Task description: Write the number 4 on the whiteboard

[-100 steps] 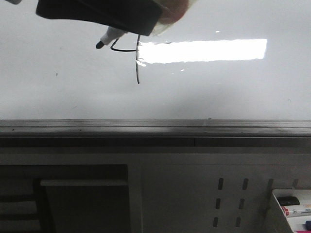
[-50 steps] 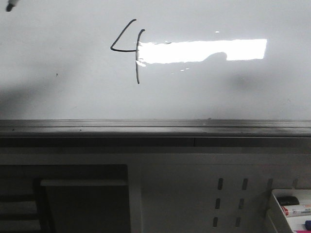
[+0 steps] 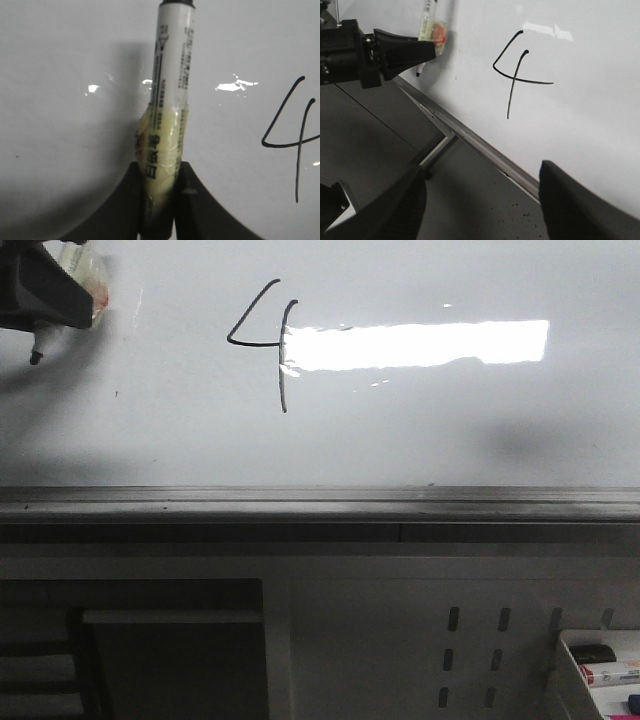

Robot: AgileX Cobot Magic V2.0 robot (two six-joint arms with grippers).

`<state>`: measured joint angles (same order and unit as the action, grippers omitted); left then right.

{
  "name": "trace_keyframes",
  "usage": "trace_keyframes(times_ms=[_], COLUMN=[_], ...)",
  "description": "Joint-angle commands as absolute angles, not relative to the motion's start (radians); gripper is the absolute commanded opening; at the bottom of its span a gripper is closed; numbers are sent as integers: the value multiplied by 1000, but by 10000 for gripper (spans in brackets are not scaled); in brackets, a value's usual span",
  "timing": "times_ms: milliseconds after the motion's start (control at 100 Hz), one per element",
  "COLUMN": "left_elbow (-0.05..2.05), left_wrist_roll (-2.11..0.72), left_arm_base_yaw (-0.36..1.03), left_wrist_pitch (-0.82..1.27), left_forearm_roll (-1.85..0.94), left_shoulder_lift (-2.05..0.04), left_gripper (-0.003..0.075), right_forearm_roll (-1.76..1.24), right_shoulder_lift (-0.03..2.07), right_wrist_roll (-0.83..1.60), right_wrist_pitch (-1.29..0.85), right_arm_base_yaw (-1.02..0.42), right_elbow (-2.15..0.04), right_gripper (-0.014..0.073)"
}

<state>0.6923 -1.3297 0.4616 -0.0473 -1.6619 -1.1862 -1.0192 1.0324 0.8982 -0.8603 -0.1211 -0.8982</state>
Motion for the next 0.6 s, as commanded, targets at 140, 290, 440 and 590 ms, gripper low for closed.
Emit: trace_keyframes(times_ms=[140, 290, 440, 590], left_elbow=[771, 785, 785, 785], left_wrist_roll=[-1320, -1320, -1320, -1321], left_arm_base_yaw=[462, 462, 460, 460], left_wrist_pitch=[-44, -59, -52, -47], left_forearm_roll=[-1667, -1667, -1667, -1645], left_shoulder_lift=[-1236, -1259, -1278, -1280], left_gripper=[-20, -20, -20, 14], right_forearm_roll=[-1075, -1075, -1075, -1075], right_shoulder_lift=[1014, 1014, 1014, 1014], right_wrist_roll=[904, 904, 905, 905], right_wrist_pitch=[-847, -844, -842, -842], right_arm_base_yaw=[-118, -118, -118, -118], right_elbow=[-922, -922, -922, -922], right_gripper=[431, 431, 431, 431])
